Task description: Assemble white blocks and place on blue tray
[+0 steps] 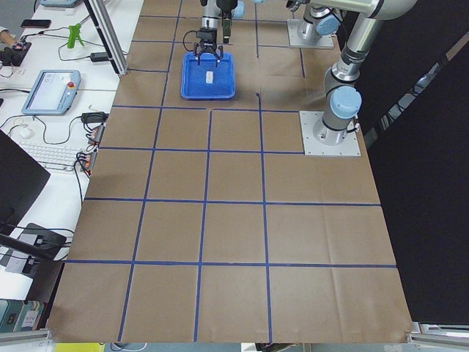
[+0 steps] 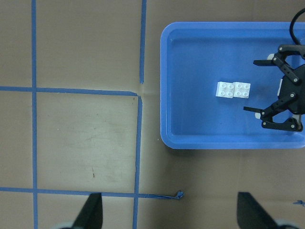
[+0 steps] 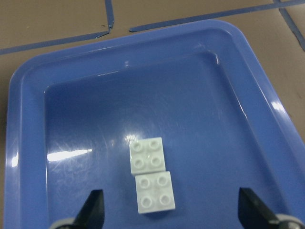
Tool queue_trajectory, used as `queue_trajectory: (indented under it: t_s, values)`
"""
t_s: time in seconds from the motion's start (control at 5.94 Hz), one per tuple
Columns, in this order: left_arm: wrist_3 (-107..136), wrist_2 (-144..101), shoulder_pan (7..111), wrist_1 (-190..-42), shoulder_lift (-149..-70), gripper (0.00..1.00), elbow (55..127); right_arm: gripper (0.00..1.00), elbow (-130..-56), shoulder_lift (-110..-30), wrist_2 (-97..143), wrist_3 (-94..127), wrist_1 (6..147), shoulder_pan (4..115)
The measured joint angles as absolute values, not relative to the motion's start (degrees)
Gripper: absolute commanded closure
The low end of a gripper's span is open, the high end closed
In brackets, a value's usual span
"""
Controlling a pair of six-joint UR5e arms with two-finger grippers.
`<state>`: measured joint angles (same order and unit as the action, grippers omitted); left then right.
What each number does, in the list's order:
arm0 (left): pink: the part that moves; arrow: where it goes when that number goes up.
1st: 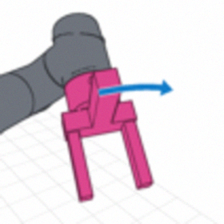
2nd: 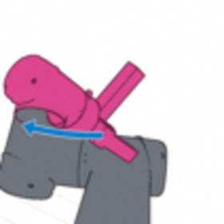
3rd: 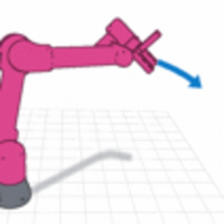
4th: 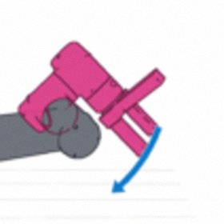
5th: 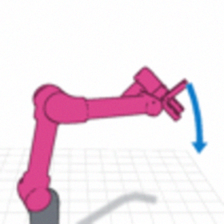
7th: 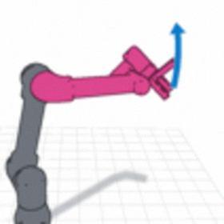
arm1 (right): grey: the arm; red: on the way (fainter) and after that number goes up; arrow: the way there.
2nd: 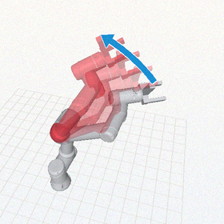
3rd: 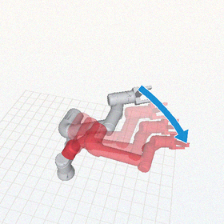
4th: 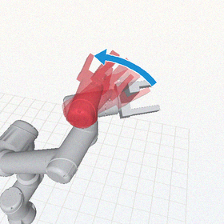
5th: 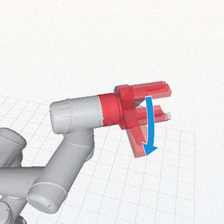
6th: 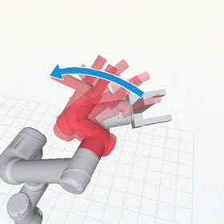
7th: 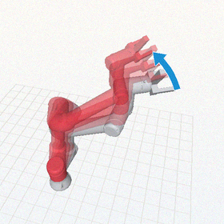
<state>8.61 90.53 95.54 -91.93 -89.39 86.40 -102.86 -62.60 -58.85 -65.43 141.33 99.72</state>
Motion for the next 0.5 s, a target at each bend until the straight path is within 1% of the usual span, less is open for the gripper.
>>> queue_trajectory:
  t_s: [0.5]
  values:
    - [8.61, 90.53, 95.54, -91.90, -89.39, 0.01, 86.40, 0.00, -94.17, -70.52, -71.16, -61.70, 116.39, 95.55]
